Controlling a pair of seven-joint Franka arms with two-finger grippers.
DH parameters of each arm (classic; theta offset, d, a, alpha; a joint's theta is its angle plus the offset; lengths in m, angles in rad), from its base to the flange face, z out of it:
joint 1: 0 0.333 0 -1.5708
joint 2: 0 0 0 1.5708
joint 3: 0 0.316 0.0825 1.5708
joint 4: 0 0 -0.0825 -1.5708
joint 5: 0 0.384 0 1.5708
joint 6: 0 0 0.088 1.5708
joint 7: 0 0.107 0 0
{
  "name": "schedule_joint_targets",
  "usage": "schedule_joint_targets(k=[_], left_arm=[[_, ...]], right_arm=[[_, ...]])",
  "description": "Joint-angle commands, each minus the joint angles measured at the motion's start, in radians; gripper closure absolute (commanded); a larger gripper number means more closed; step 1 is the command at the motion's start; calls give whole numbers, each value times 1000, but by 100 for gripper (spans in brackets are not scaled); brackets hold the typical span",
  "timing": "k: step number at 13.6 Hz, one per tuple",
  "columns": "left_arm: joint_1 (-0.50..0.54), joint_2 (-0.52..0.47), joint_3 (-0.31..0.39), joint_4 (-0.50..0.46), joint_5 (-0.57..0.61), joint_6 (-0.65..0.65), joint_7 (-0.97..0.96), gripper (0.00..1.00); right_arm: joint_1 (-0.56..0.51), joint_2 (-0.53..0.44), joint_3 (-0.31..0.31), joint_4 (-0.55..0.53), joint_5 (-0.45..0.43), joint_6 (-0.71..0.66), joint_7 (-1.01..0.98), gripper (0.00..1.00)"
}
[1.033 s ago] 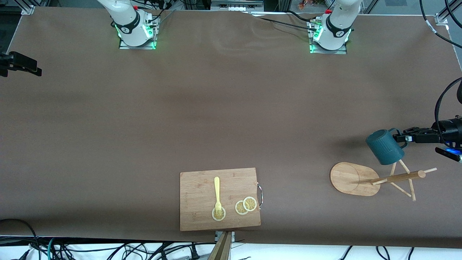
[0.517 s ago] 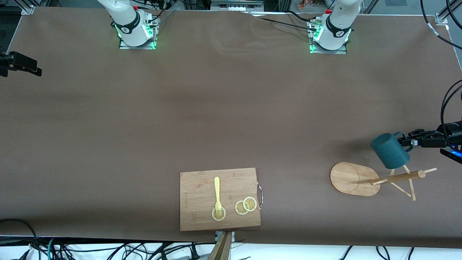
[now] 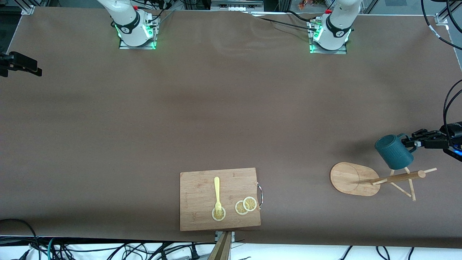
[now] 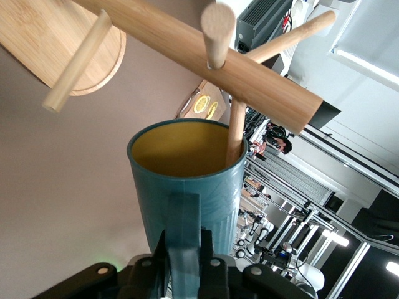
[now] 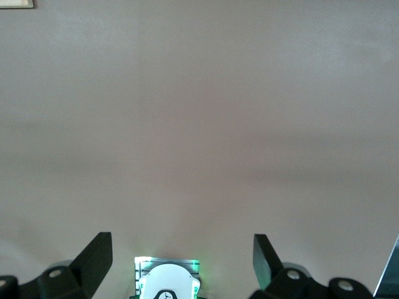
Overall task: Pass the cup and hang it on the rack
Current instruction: 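Lower the mug handle onto a rack peg with the left gripper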
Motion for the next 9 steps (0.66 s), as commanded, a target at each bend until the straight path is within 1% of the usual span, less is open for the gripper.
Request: schedule_joint_targets(k=[1,5,9], left_arm=[[-10,44,3,93,30,-19,-26,100],[-7,68,6,111,27,-18,-18,100],[-4,80,6,110,27,-13,79,100]], right_arm=[[4,-7,-3,-4,5,3,-1,0],[1,-7,-5,-4,2,4,-1,0],[6,-3,-2,-4,-3,5,3,0]])
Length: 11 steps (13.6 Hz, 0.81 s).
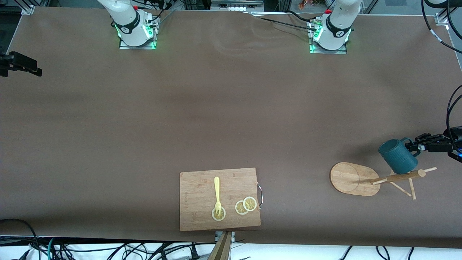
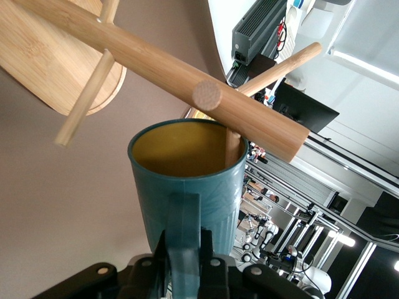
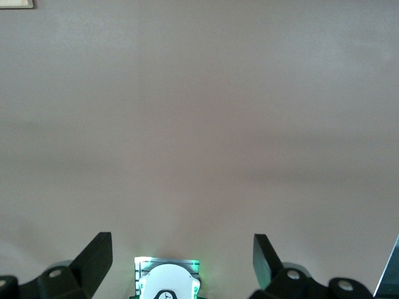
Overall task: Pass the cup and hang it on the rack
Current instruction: 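Lower the mug handle onto a rack peg with the left gripper, then open the left gripper to release the mug handle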
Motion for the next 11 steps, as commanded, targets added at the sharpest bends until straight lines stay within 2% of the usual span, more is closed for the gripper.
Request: schedule_joint_targets(k=[1,2,3,7,11], left_arm=[[-6,29,4,41,20,-13,71,97],[-6,29,6,41,20,-12,84,45],[-6,29,7,41,21,-13,87,0],[-6,27,29,42,23,-18,94,0],[-6,12,27,113,185,-48,116,0]], right_arm=[[6,-3,-1,-4,-3,4,3,0],[6,-3,-1,-4,-5,4,0,0],[4,-3,-3,-4,-5,4,-1,0],[4,-1,-3,-2,-5,9,-1,0],[3,-1,-3,-2,-5,10,-3,0]])
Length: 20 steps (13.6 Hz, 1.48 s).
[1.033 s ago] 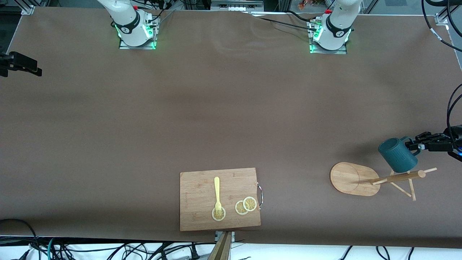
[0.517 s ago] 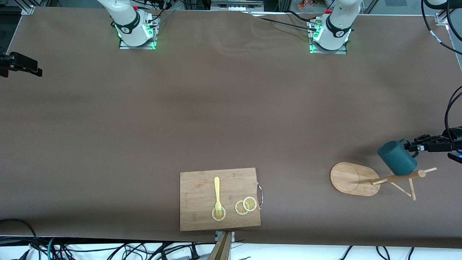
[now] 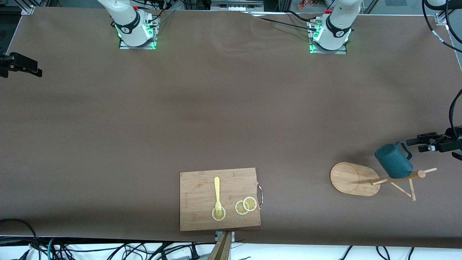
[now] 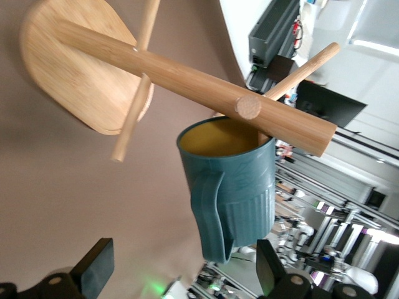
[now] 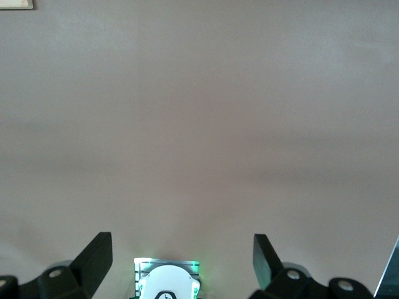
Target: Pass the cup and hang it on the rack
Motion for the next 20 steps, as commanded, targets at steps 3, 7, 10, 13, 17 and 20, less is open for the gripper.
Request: schedule_joint_targets(k=[3,7,10,13,17,20], left_arm=[[2,-58,3,65,159,-107,71,0],[-18,-229,-20,63,381,-163,100,0],[-70,-352,-66,57,527,-179,131,0],[-115,-452,-143,43,650,-179,133,0],[-135,-582,-252,-44,721,-158,81,0],[-294,-696,-180,-173,745,-96,1,0]], right_arm=[[2,-4,-3,-2,-4,7,-3,0],[2,-4,-3,-2,-4,7,-3,0],[1,-4,-5,-2,-3,7,-3,0],[1,-4,-3,-2,-3,7,-3,0],[-1,-4,-5,-2,-3,7,-3,0],[-1,-2,-5,-2,-3,7,-3,0]])
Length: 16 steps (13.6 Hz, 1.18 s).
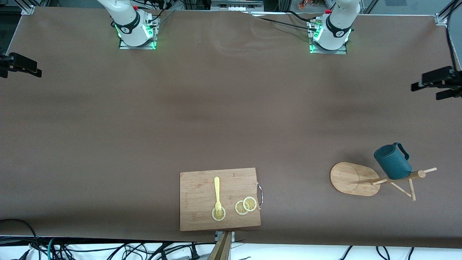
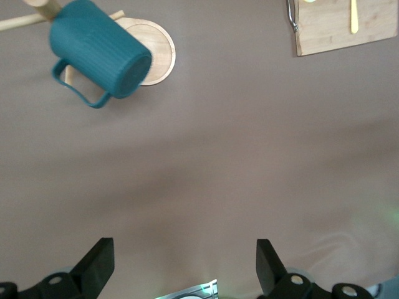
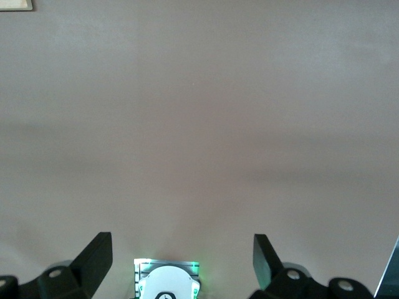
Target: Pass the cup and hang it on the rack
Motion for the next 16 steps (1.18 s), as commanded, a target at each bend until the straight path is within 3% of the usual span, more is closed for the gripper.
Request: schedule_joint_targets(k=[1,7,16], left_arm=[[-162,-121,111,-148,37,53,-78,0],[-523,-242,386,-335,64,174,-210,0],[-539,-247,392,-320,87,177,-258,0]], right_arm=[[0,-3,-3,-2,-3,5,-3,0],[-1,-3,-3,-2,-3,5,-3,0],[-3,-3,-4,-2,-3,5,-3,0]])
